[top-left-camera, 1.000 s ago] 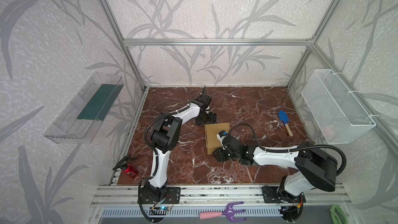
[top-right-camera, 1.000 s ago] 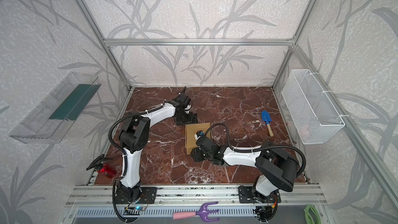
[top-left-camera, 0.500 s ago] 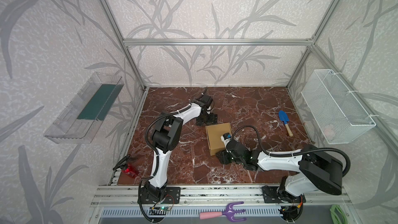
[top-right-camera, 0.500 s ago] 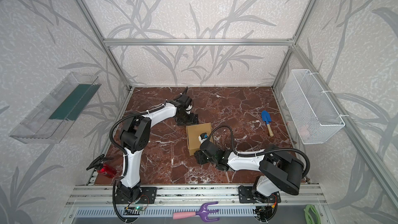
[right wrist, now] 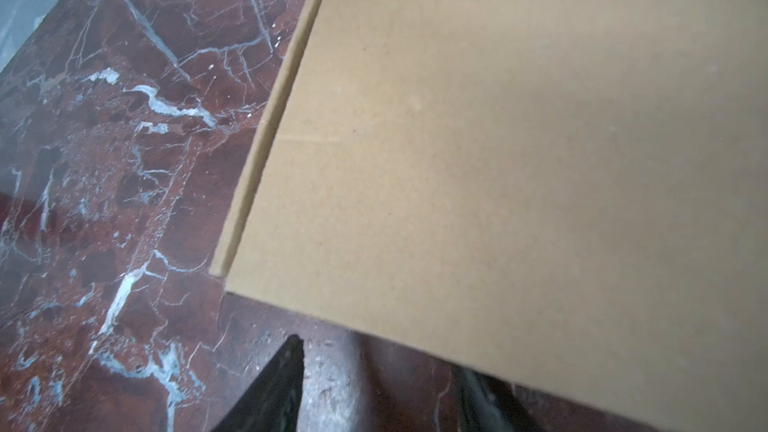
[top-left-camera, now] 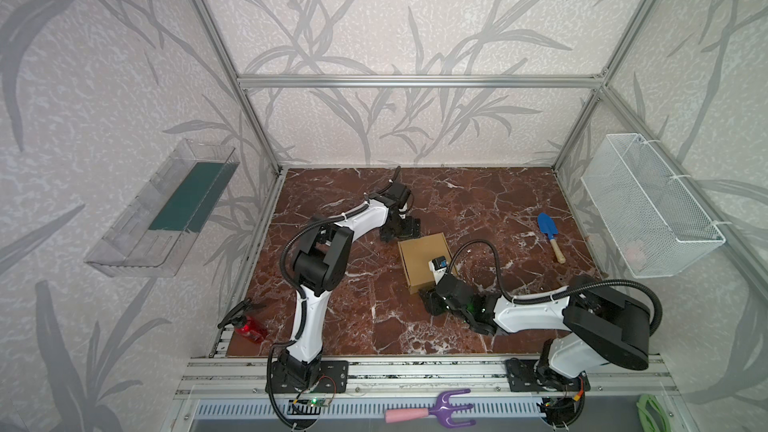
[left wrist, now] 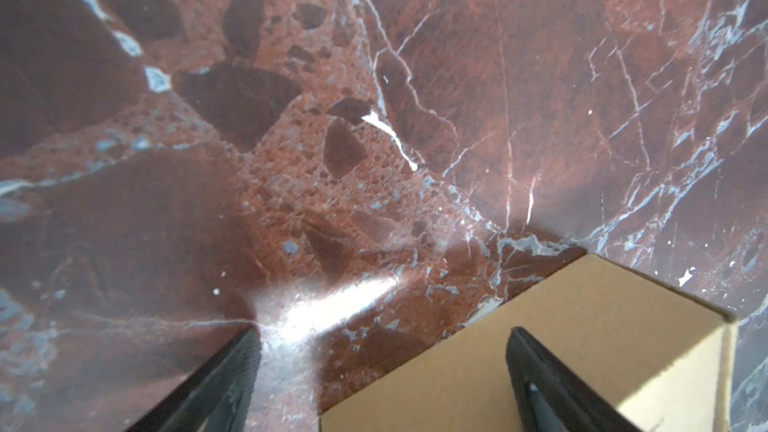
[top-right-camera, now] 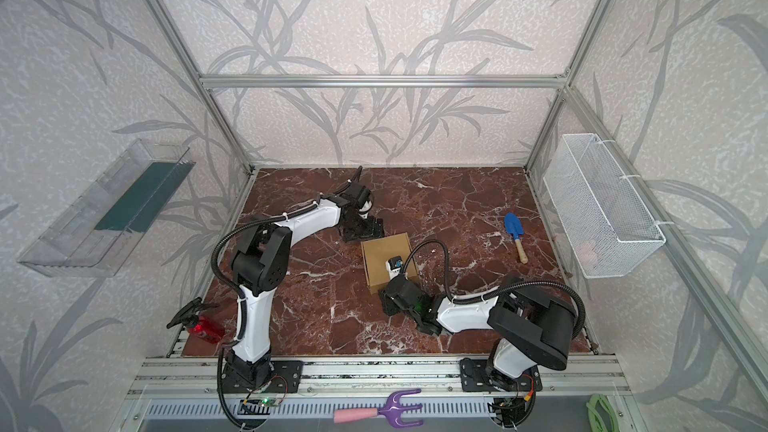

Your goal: Fold the paper box

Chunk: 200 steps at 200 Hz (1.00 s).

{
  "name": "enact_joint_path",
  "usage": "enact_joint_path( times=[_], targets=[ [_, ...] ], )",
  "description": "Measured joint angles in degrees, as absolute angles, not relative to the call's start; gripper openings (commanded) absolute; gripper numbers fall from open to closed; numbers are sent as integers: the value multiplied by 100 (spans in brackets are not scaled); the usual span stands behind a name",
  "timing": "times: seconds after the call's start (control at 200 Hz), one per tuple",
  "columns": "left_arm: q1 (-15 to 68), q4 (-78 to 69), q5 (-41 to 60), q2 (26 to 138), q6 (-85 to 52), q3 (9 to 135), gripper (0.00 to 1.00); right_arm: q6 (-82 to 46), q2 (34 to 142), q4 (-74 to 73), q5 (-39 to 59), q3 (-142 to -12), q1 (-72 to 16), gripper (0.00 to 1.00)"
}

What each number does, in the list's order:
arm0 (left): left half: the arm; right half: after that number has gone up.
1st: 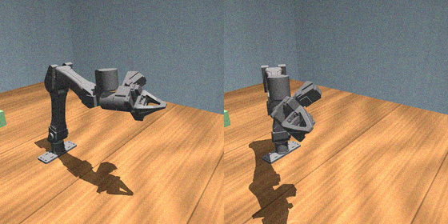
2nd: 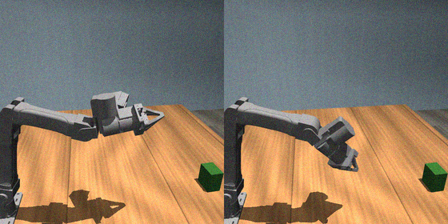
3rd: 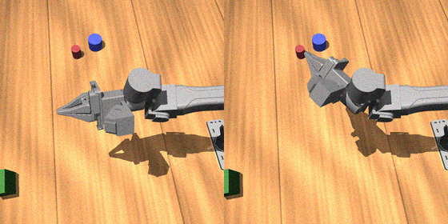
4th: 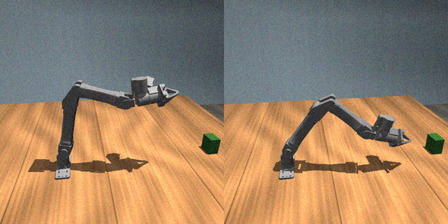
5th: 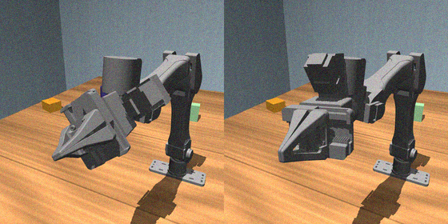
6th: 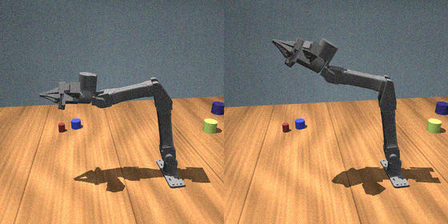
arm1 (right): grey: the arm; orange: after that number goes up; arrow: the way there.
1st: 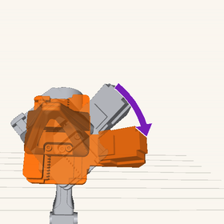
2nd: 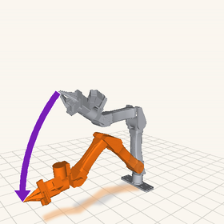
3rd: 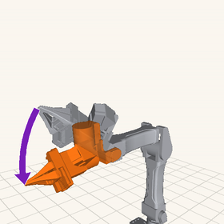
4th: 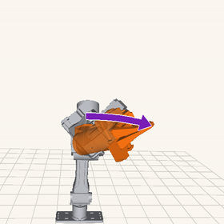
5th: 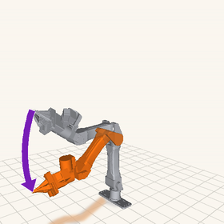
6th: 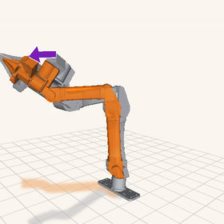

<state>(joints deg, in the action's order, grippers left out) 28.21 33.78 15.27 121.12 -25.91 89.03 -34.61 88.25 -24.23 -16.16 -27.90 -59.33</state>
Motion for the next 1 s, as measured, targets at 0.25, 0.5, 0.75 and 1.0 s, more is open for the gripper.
enact_joint_path(
  times=[0.25,0.5,0.75,1.0],
  targets=[
    [2823,3236,1686,11959,-2659,8650,94,-3503,8888,-2456,-2716,-2705,-6412,59],
    [2823,3162,1704,11924,-2696,8586,94,-3505,8980,-2582,-2827,-2700,-6464,59],
    [2845,3304,1699,11924,-2602,8619,94,-4012,7819,-2145,-2663,-2521,-6484,60],
    [2941,3607,1791,11924,-2504,8680,94,-4622,7264,-1288,-2399,-2493,-6482,61]
  ],
)
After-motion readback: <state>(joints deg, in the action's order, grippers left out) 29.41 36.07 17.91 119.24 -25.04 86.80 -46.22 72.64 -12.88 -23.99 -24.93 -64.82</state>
